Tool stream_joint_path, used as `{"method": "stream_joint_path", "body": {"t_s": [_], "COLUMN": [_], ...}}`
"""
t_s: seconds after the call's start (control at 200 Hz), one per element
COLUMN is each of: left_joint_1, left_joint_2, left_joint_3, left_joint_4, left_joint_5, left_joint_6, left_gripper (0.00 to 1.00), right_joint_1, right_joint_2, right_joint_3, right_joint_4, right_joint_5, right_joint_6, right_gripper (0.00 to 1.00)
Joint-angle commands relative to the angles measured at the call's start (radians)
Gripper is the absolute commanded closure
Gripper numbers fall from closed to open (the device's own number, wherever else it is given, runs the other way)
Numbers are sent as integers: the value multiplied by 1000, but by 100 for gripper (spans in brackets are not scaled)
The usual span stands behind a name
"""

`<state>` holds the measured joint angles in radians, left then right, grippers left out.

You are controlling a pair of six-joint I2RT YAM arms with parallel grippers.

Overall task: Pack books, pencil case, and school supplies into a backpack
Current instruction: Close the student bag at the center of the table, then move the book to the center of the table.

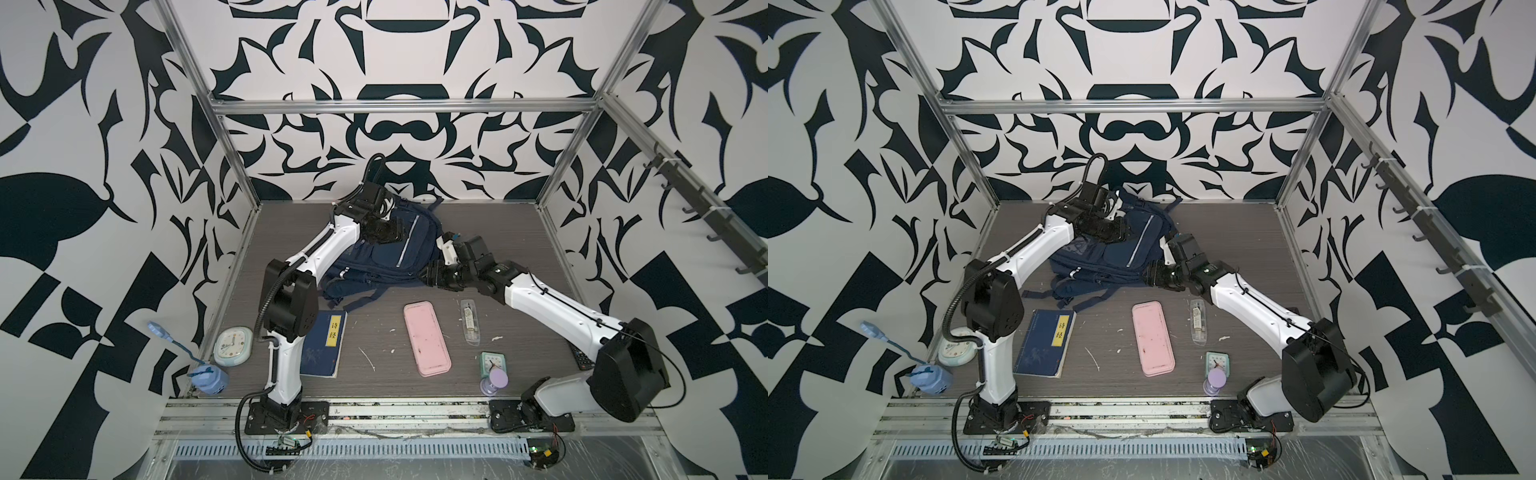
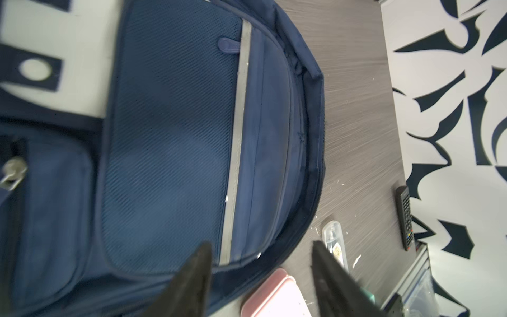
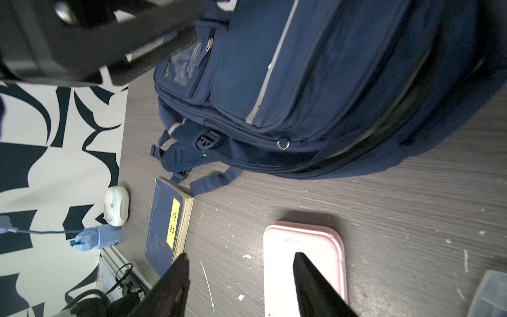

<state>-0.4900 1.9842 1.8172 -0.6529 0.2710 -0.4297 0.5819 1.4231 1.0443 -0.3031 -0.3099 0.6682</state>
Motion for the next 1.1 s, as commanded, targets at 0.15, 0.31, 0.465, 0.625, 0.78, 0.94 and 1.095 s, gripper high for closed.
{"method": "stream_joint_path", "body": {"t_s": [0.15, 0.31, 0.465, 0.625, 0.78, 0.94, 1.095], "left_joint_1": [49, 115, 215, 263, 284, 347, 379], "left_joint_2": [-238, -373, -512, -648, -742, -793, -833], "left_joint_3": [-187, -348, -520, -654, -744, -835, -902], "left_joint_4": [-25, -30, -77, -197, -277, -282, -269], "left_joint_5": [-43, -31, -26, -124, -201, -158, -172], "left_joint_6": [14, 4, 9, 26, 38, 32, 10], "left_gripper": [19, 16, 10, 6, 2, 2, 1], "right_joint_1": [102, 167, 234, 286, 334, 376, 406], "right_joint_2": [39, 69, 117, 188, 267, 336, 388], "right_joint_3": [58, 66, 53, 69, 127, 191, 230], "right_joint_4": [-17, -1, 41, 70, 69, 56, 39], "right_joint_5": [46, 63, 73, 59, 42, 28, 17], "right_joint_6": [-25, -19, -6, -3, -23, -37, -46], "right_gripper": [38, 38, 37, 38, 38, 38, 39]}}
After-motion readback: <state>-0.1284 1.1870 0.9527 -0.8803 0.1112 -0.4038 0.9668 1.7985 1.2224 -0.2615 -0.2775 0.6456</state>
